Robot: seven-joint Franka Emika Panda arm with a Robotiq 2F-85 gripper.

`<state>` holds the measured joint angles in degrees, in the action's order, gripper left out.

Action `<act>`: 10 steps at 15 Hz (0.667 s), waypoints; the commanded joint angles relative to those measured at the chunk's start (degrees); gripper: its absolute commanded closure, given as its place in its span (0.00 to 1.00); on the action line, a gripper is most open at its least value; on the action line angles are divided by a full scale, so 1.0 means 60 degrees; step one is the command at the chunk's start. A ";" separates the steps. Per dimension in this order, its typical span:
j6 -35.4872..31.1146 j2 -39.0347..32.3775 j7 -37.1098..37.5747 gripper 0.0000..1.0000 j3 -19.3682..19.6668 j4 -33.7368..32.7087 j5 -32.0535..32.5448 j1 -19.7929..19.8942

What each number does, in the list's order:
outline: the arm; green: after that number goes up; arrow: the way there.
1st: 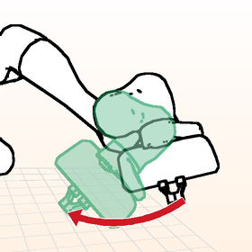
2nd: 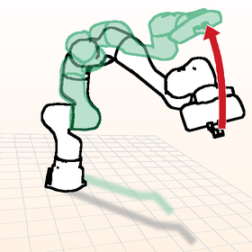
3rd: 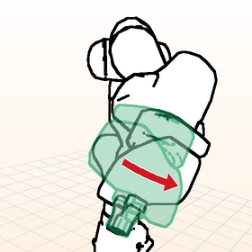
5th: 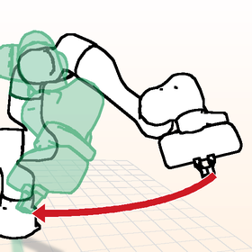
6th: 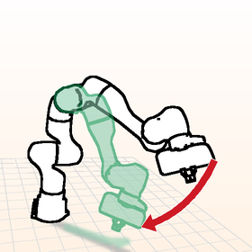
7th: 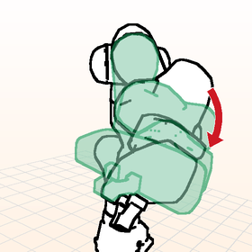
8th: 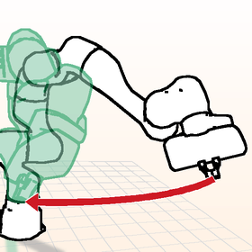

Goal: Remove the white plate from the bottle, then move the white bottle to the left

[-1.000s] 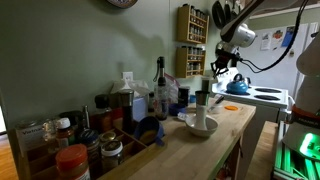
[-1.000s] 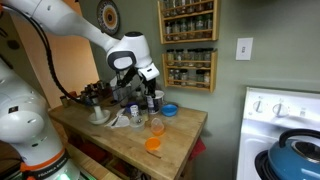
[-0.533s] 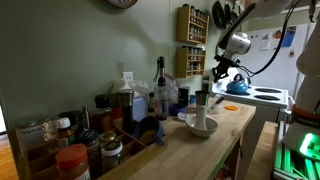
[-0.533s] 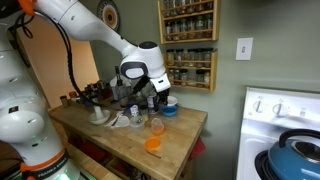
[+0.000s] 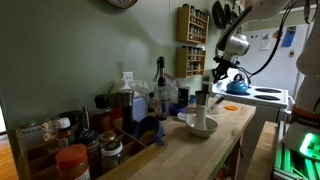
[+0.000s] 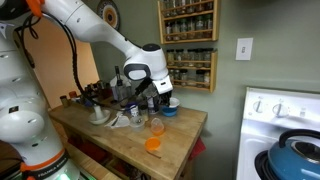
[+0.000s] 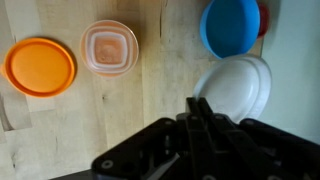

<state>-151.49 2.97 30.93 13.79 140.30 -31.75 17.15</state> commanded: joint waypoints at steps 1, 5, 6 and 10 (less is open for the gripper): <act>0.0012 0.0009 0.0034 0.99 0.0095 -0.0005 0.0038 -0.0092; -0.0036 -0.0645 0.0095 0.99 0.0107 -0.0377 -0.0061 -0.0099; -0.0014 -0.0846 0.0091 0.99 0.0108 -0.0476 -0.0094 -0.0103; -0.0071 -0.1675 0.0091 0.99 0.0092 -0.0864 -0.0233 -0.0106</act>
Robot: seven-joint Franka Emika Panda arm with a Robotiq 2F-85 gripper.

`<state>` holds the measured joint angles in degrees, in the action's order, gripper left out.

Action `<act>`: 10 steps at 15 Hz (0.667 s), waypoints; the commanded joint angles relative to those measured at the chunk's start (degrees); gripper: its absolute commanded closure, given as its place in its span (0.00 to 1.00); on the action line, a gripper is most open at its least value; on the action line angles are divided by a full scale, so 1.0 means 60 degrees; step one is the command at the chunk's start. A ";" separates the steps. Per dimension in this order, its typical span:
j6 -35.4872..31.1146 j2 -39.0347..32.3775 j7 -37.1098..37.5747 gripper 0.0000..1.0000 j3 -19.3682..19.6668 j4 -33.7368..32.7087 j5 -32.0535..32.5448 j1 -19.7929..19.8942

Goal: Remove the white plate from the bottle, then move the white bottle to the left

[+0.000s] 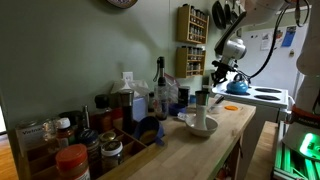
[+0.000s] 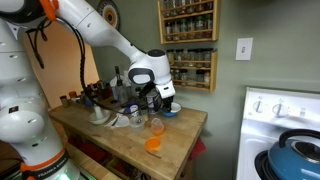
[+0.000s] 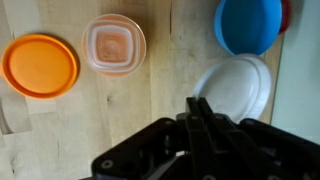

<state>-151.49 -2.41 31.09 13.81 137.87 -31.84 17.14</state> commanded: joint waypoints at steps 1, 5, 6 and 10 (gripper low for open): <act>-0.0098 -0.0980 0.0076 0.99 0.0078 -0.0556 -0.0238 -0.0107; -0.0155 -0.1799 -0.0055 0.99 0.0036 -0.1114 -0.0599 -0.0022; -0.0125 -0.1956 -0.0111 0.99 0.0014 -0.1251 -0.0714 0.0005; -0.0247 -0.2637 -0.0277 0.99 -0.0056 -0.1756 -0.1090 0.0058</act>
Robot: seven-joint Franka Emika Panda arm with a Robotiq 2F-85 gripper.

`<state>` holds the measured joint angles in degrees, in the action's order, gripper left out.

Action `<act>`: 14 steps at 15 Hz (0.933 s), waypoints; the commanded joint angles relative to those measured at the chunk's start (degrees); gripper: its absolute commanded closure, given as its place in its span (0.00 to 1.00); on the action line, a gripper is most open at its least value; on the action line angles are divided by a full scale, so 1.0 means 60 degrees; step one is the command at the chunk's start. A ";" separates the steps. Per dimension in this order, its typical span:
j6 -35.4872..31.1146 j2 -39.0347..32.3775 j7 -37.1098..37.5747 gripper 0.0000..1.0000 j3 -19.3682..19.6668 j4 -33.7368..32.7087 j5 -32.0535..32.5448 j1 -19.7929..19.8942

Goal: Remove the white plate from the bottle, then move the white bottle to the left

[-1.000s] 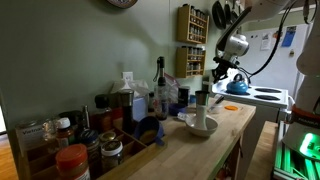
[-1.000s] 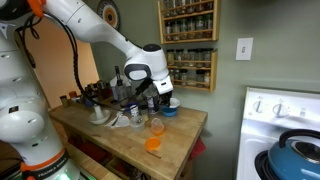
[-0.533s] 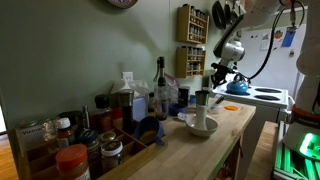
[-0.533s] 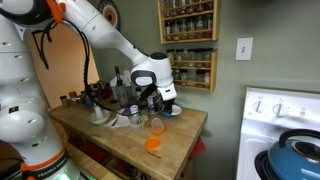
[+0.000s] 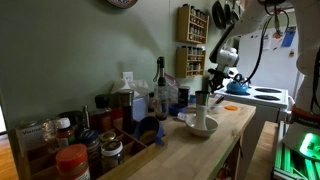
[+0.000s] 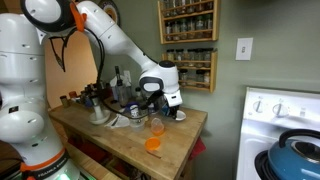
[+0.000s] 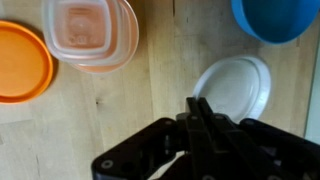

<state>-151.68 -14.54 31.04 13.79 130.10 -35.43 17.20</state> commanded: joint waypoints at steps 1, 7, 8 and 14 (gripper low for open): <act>-0.0229 -0.0751 -0.0291 0.99 -0.0065 -0.0578 -0.0571 0.0061; -0.0997 -0.1490 -0.0222 0.99 -0.0074 -0.1008 -0.0912 0.0011; -0.1108 -0.1585 -0.0215 0.99 -0.0086 -0.1050 -0.0932 0.0011; -0.1575 -0.1925 -0.0215 0.71 -0.0156 -0.1179 -0.0958 0.0002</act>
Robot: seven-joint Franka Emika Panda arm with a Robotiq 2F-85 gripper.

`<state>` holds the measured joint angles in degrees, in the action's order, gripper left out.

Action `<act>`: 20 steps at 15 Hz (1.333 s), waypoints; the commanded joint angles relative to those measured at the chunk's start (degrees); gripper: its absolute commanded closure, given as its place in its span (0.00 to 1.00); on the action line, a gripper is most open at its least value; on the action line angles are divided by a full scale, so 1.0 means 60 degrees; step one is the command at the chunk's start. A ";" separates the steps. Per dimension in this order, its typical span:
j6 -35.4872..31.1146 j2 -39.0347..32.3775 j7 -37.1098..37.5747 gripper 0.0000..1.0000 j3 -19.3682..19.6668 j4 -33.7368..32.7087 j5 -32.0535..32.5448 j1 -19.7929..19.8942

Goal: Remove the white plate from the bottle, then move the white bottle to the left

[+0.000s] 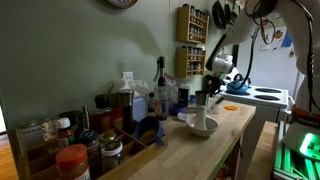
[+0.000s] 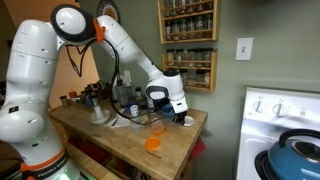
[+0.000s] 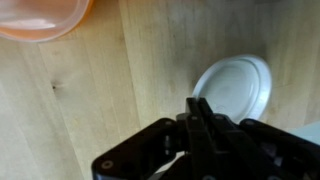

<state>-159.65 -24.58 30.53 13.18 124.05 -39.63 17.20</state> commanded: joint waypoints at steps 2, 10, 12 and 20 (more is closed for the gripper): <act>-0.0236 -0.0204 -0.0191 0.63 -0.0066 -0.0158 -0.0216 0.0008; 0.0121 0.0480 -0.0806 0.03 0.0200 0.0287 0.0686 -0.0112; 0.0486 0.0811 -0.1096 0.00 0.0250 0.0454 0.1096 -0.0077; 0.2923 0.2989 -0.3281 0.00 0.0195 0.1558 0.2738 -0.0004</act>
<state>-146.68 -13.21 15.36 14.10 128.86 -26.75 17.17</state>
